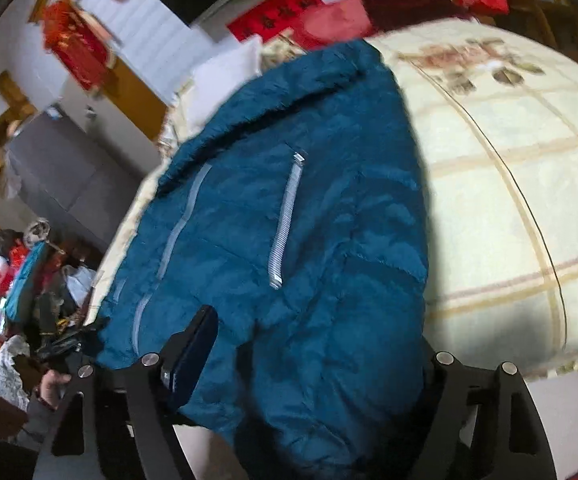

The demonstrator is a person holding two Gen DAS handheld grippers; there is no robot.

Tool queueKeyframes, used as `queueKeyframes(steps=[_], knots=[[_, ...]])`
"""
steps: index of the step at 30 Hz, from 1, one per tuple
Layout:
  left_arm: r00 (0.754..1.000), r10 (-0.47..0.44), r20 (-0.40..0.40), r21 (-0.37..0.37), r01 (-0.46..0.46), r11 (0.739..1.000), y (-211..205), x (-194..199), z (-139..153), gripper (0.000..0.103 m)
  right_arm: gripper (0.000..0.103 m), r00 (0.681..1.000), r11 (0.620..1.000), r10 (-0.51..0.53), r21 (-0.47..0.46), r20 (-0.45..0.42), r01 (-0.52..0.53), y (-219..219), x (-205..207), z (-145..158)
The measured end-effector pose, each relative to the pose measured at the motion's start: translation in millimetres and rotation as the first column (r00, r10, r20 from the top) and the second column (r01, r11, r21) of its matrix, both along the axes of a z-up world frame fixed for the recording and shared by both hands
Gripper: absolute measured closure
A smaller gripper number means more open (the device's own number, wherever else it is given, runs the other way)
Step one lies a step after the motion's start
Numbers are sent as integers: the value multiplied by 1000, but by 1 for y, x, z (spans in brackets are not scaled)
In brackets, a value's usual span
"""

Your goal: Fold large clothes

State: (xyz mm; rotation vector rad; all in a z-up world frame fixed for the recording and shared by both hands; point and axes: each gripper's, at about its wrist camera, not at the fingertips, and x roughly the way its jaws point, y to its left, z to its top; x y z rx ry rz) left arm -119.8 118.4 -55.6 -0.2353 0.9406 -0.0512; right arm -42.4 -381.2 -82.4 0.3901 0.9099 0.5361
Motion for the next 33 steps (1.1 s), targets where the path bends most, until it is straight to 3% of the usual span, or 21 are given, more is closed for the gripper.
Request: queueKeyframes(steps=[3,6,8,10,11,13,15,18,20,22,25,29,31,33], knots=[[998,-62,2,-100,62,993,-4,0,2,4,33,998,998,-61,6,-3,61,-8,1,0],[996,-87,2,-79,87,993,-12,0,3,4,32,999,992,-10,129,-50,17,-12,1,-6],[997,-74,7,-69,74,995,-12,5,5,8,33,999,991,0,136,-49,6,-11,-1,-7],[999,-51,5,-85,51,995,-8,8,6,17,33,999,992,-10,125,-43,15,-11,-4,-7],[999,-46,5,-98,47,994,-6,8,6,30,33,999,991,-12,131,-44,17,-11,-6,-7],[999,-47,-2,-98,46,994,-6,9,5,42,33,999,988,25,153,-37,-19,-7,-8,-7],[998,-58,-11,-107,56,993,-8,10,5,61,35,1000,993,11,114,-21,-8,-4,-6,-7],[998,-66,-13,-99,65,993,-10,11,5,69,43,999,989,33,144,-25,-29,1,-4,-11],[998,-61,-4,-96,61,994,-10,10,7,73,58,998,991,57,120,-24,-54,5,-5,-9],[999,-54,5,-91,54,994,-9,8,9,75,64,998,990,66,126,-14,-64,5,-8,-6],[999,-50,-3,-69,50,996,-12,12,5,74,65,999,996,30,85,-27,-28,7,-6,-10],[998,-58,-12,-41,57,998,-18,14,3,64,59,999,986,-16,167,-52,24,0,-7,-17],[998,-54,-12,-48,53,997,-18,14,2,64,59,998,981,-19,192,-68,32,-3,-8,-18],[999,-45,2,-70,45,997,-14,10,5,82,62,997,983,3,181,-73,10,0,-7,-16]])
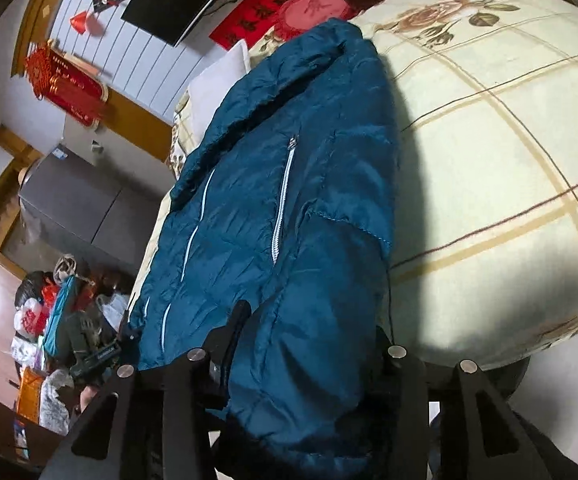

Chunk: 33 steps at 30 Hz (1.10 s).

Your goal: Fold large clothes

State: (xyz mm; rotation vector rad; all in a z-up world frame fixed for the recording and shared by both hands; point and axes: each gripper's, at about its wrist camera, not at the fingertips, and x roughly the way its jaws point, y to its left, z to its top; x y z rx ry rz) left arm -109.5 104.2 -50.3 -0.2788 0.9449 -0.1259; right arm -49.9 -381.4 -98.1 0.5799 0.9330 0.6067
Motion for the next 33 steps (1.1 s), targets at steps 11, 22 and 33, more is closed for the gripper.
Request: queueKeyframes(steps=[11,22,33], knots=[[995,37,90,-44,-33,998,12,-35,41,91,84,989,999,38,-32,141,-34,14,-48,39],[980,51,193,-82,-36,996,12,-81,82,91,84,965,992,18,-128,261,16,7,-89,71],[977,75,202,-107,-54,993,26,-110,82,91,84,947,985,63,-170,315,-9,0,-115,85]])
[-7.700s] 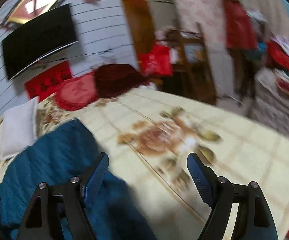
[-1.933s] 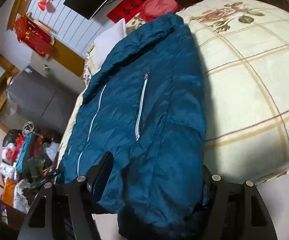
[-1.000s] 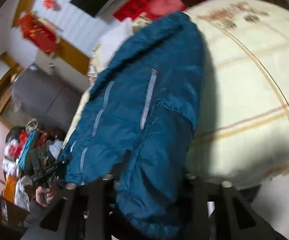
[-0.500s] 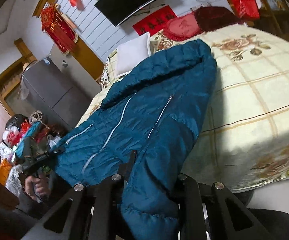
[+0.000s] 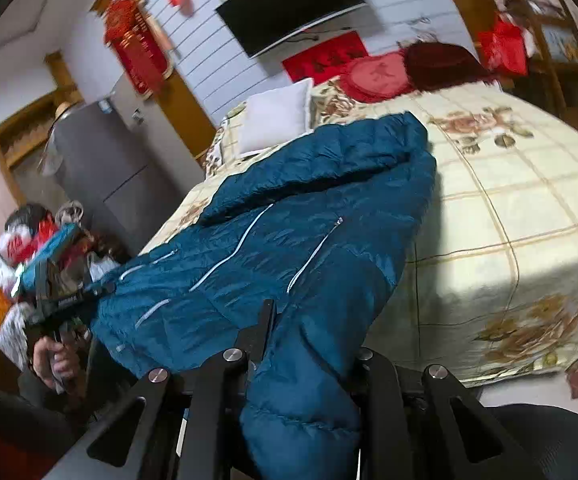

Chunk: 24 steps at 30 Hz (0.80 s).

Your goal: Fold large clothes

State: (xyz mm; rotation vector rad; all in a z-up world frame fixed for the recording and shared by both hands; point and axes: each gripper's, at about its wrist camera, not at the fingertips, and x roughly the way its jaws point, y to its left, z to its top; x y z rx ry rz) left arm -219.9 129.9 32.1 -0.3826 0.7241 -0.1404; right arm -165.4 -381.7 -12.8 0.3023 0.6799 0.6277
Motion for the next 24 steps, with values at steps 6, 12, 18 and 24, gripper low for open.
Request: queueKeyframes(steps=[6,12,18,24], knots=[[1000,7,-23,-14,-7,1000,3,-21,-12,91,84,999,1000,12,-5,37,-12,-4,-22,5],[1000,-3,-15,-21,2,1000,2,-39,-8,91,84,999,999,26,-32,45,-24,-7,-38,10],[999,-25,48,-9,25,1000,-3,-59,15,91,84,995,1000,25,-2,101,-25,-17,-58,28],[994,-15,112,-25,18,1000,-5,-58,34,91,84,989,999,-1,34,148,-4,-29,-52,45]])
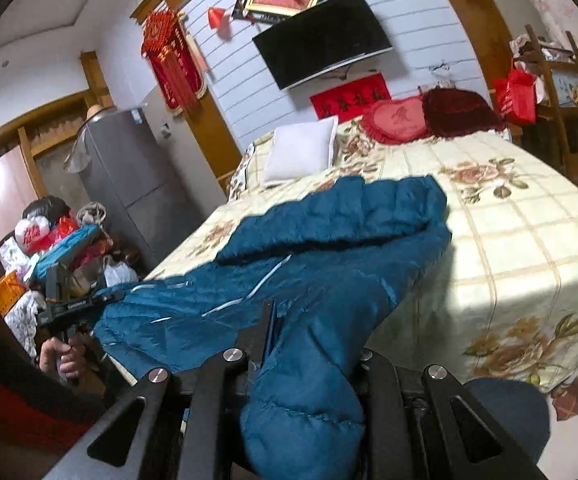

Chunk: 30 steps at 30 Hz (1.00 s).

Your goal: Fold large clothes

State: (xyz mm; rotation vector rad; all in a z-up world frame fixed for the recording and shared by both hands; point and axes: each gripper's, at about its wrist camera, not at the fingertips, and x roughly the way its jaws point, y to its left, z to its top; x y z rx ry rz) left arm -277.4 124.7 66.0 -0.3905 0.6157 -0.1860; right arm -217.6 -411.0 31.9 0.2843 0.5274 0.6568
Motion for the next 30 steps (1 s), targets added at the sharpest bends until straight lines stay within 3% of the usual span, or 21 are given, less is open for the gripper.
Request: queueKeyframes(steps=[4,7,13,20,30], knots=[[999,35,39,6,-35,999,2,25,23,91,84,999,1000,-17,18,43,16,2,19,16],[996,92,0,48,-91,995,-2,52,32,91,84,998,1000,-12,22,62,11,7,32,29],[981,192,-37,201,-181,963,-25,82,38,91,85,998,999,-40,18,48,39,15,57,39],[967,245,-68,232,-223,947,-22,94,31,91,85,997,997,-74,-7,33,74,24,66,48],[967,244,-74,234,-221,947,-21,109,32,91,85,996,996,-92,-7,17,92,28,84,51]])
